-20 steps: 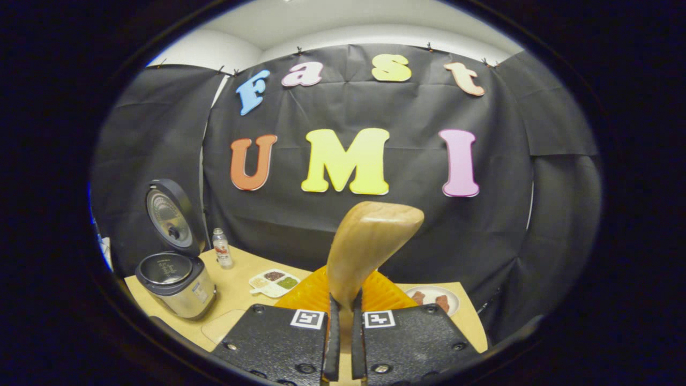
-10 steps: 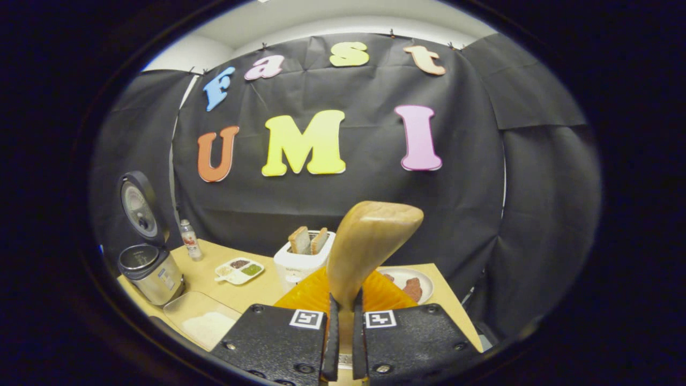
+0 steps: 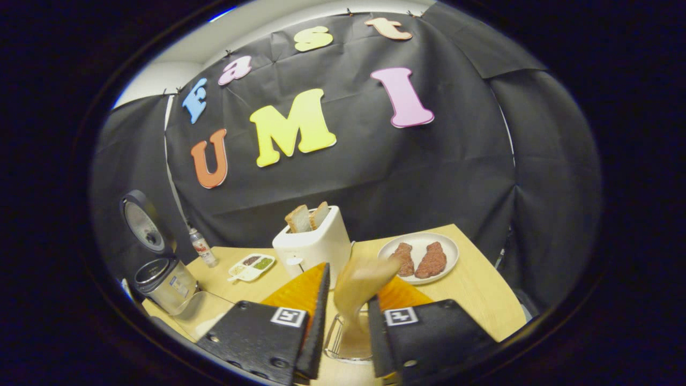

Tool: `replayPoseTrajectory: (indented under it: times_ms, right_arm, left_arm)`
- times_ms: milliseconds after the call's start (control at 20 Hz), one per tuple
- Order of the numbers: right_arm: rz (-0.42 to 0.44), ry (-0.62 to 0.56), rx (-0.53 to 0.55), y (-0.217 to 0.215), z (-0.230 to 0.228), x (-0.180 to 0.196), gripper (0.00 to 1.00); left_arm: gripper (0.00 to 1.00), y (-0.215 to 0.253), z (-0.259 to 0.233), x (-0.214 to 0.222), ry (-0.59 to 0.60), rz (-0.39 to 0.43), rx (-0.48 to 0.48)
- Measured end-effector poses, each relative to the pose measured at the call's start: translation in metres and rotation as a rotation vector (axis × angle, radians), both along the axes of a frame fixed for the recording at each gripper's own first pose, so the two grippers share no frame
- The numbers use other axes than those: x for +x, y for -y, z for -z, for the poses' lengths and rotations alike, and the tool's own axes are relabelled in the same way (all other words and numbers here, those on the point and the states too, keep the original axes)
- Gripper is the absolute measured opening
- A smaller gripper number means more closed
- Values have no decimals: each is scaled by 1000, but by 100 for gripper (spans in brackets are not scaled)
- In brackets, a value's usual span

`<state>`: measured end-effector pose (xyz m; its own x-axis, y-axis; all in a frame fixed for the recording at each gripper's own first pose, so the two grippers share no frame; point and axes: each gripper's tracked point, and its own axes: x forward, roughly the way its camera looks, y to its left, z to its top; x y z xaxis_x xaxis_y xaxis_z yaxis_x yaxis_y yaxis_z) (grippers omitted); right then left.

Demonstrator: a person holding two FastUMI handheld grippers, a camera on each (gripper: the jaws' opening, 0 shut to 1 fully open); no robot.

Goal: Close the left gripper, press the button to open the rice cooker; take a wooden spoon from the chopstick holder with the right hand, scoop a spoonful of rice and pour it into the rice cooker, then put the wooden spoon back into the chopstick holder.

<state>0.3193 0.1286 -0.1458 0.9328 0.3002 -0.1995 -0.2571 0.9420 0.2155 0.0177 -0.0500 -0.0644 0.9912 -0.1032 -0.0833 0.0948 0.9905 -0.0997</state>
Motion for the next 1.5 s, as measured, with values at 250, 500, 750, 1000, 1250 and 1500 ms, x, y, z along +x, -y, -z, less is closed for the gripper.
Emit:
replayPoseTrajectory:
  times_ms: [250,500,750,1000,1250,1500]
  right_arm:
    - [123,119,-83,22,-38,-11,82]
    - [204,102,-112,36,-61,-62,100]
    - [165,195,-120,29,-85,-132,94]
    - [182,258,-159,44,-88,-172,100]
    - [168,224,-128,50,-65,-189,100]
    - [137,207,-133,47,-56,-188,100]
  left_arm:
    - [94,-20,-3,30,-2,-59,14]
    - [95,-28,-12,54,10,-55,-97]
    - [95,-74,-35,84,30,-131,-61]
    - [95,-105,-69,109,46,-174,48]
    - [94,-113,-124,138,98,-147,74]
    - [94,-131,-167,180,145,-154,35]
